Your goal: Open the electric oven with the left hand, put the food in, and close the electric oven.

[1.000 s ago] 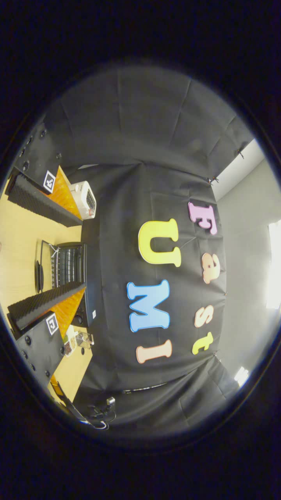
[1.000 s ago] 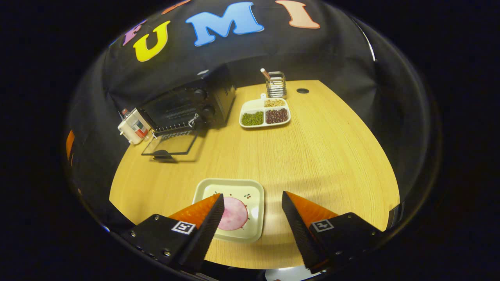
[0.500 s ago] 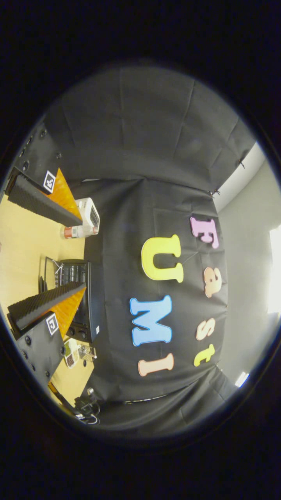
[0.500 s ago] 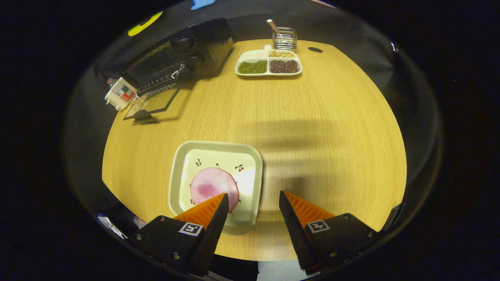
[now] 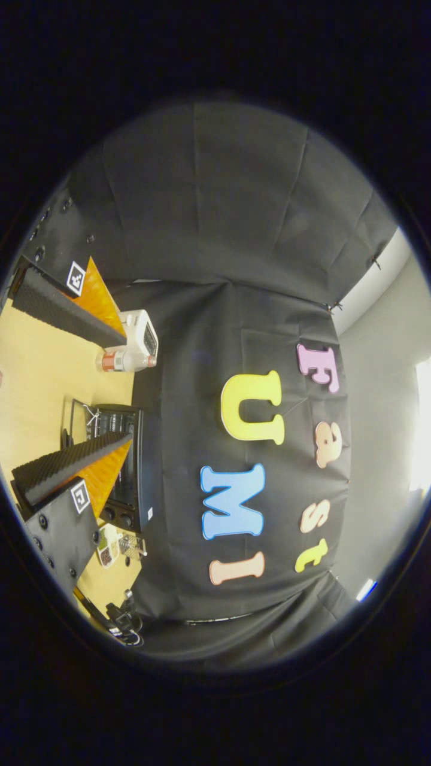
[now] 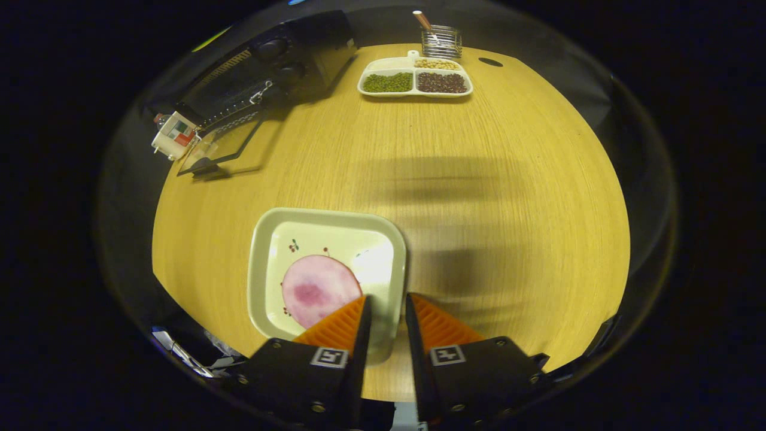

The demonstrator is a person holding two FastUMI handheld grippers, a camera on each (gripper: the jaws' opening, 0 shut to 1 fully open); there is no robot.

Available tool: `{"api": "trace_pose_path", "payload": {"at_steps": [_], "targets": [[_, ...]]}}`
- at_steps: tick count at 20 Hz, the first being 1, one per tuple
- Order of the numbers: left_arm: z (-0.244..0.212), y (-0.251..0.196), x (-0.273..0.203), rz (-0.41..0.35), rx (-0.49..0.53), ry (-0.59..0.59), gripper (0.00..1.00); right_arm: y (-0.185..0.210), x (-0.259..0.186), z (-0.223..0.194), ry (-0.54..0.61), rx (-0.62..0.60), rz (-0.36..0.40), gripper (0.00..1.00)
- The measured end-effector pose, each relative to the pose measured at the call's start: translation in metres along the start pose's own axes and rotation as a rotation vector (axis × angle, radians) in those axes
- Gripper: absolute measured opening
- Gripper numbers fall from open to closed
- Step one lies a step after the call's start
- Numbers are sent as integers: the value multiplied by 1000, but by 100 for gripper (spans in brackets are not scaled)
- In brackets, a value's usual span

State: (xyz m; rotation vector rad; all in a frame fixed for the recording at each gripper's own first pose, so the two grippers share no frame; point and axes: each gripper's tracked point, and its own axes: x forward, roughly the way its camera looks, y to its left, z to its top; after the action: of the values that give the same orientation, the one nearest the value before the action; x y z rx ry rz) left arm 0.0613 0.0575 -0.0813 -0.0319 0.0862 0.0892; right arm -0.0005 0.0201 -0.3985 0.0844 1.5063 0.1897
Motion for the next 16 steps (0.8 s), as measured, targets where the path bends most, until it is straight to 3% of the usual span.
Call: {"api": "trace_pose_path", "payload": {"at_steps": [1, 2, 3, 4, 5, 9, 12, 13, 14, 16], "targets": [[0, 0, -1, 1, -2, -1, 90, 1, -2, 1, 2, -1, 24, 19], [-1, 0, -2, 1, -4, 1, 90, -4, 3, 2, 3, 36, 41, 19], [-4, -1, -1, -1, -6, 7, 95, 0, -1, 4, 1, 63, 67, 6], [-6, -2, 0, -1, -4, 16, 90, 1, 0, 1, 9, 85, 90, 6], [-6, -2, 0, -4, 0, 21, 91, 1, 3, -1, 7, 113, 112, 1], [1, -4, -1, -10, 12, 5, 100, 11, 1, -8, 9, 259, 236, 1], [0, -9, -1, -18, -12, 10, 100, 21, -4, -10, -2, 339, 308, 1], [-1, -11, 0, -20, -14, 12, 95, 24, -6, -10, -7, 346, 323, 1], [-1, -13, 1, -22, -12, 13, 100, 28, -8, -11, -9, 347, 341, 1], [1, -17, 2, -30, -7, 8, 95, 36, -13, -11, -18, 351, 367, 1]]}}
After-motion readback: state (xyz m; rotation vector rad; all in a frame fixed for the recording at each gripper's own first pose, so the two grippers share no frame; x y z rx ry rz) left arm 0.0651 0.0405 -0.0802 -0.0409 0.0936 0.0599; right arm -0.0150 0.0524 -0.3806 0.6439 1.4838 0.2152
